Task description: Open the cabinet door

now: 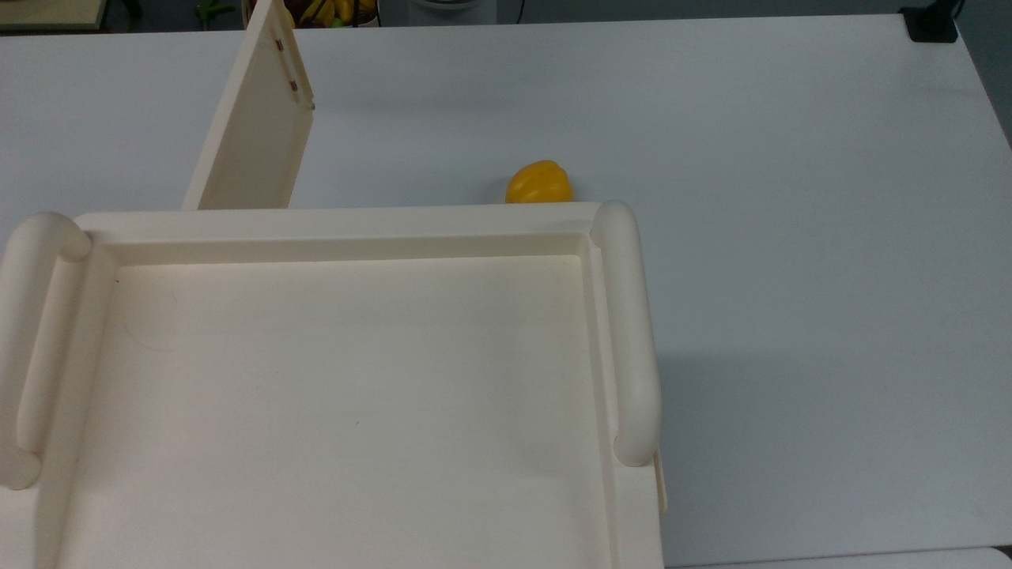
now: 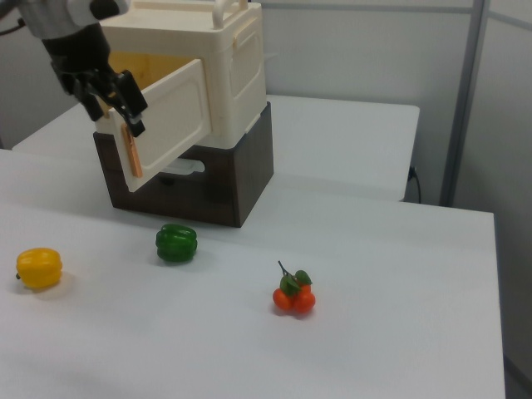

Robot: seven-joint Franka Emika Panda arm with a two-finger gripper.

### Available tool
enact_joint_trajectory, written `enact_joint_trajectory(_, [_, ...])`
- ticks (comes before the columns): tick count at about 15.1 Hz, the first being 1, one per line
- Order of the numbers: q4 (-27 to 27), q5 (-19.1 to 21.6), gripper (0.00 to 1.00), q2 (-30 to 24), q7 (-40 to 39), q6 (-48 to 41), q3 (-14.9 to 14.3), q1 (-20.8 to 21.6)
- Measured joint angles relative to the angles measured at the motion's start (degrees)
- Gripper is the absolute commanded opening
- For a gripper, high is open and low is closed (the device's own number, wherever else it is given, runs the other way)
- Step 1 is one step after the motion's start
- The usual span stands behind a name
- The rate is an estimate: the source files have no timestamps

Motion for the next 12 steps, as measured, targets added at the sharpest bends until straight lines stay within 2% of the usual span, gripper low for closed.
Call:
enact_joint_trajectory(3, [0.44,0.09,1.00,-2.02,-0.01,-5.56,0.34,1.28])
enact_joint_trajectory(7, [-0.04,0.28,1.00,-2.42,0.08,-8.56,1.11,6.84])
enact_joint_trajectory(10, [-0.86,3.46,1.00,-0.47,-0.49,-8.57,1.21,9.57])
enact_joint_trajectory(12, [-0.92,4.02,1.00,2.26,-2.66,-8.25,1.23,10.95])
